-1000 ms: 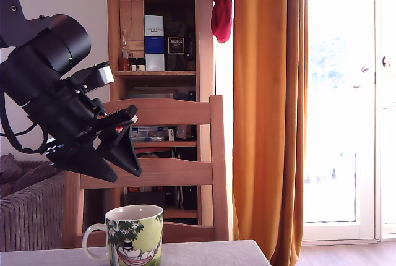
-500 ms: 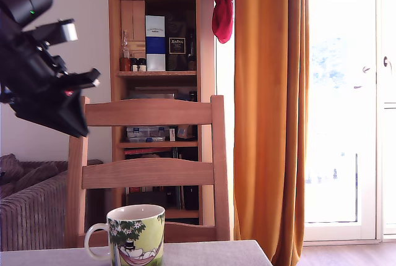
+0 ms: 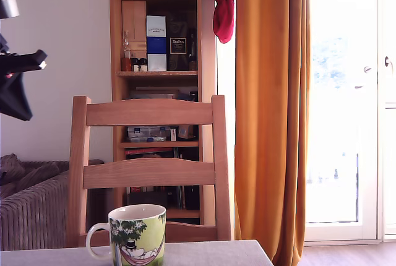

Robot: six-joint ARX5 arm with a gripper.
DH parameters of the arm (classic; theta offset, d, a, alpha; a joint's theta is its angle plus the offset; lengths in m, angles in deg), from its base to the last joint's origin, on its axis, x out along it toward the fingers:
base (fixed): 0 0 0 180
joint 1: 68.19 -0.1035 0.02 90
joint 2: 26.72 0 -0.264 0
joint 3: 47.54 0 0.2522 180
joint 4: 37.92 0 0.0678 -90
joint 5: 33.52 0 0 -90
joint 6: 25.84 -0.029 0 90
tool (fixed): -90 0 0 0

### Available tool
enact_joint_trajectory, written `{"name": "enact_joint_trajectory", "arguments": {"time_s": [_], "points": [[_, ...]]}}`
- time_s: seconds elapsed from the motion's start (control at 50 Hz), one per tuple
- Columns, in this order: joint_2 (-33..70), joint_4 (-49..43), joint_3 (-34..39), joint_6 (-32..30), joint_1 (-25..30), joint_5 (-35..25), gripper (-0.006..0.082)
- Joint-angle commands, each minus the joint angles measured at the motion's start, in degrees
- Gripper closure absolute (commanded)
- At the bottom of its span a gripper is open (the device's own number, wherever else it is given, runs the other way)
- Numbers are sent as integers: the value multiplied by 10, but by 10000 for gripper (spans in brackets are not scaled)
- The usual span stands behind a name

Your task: Pick the grey coffee capsule and place it inside the green coffee cup

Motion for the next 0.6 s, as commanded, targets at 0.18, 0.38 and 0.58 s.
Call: {"name": "enact_joint_trajectory", "arguments": {"time_s": [0.18,0.38,0.58], "points": [[-59,40,70,-4,-20,2,781],[-97,42,77,-4,-23,2,781],[-121,42,77,-2,-23,2,781]]}}
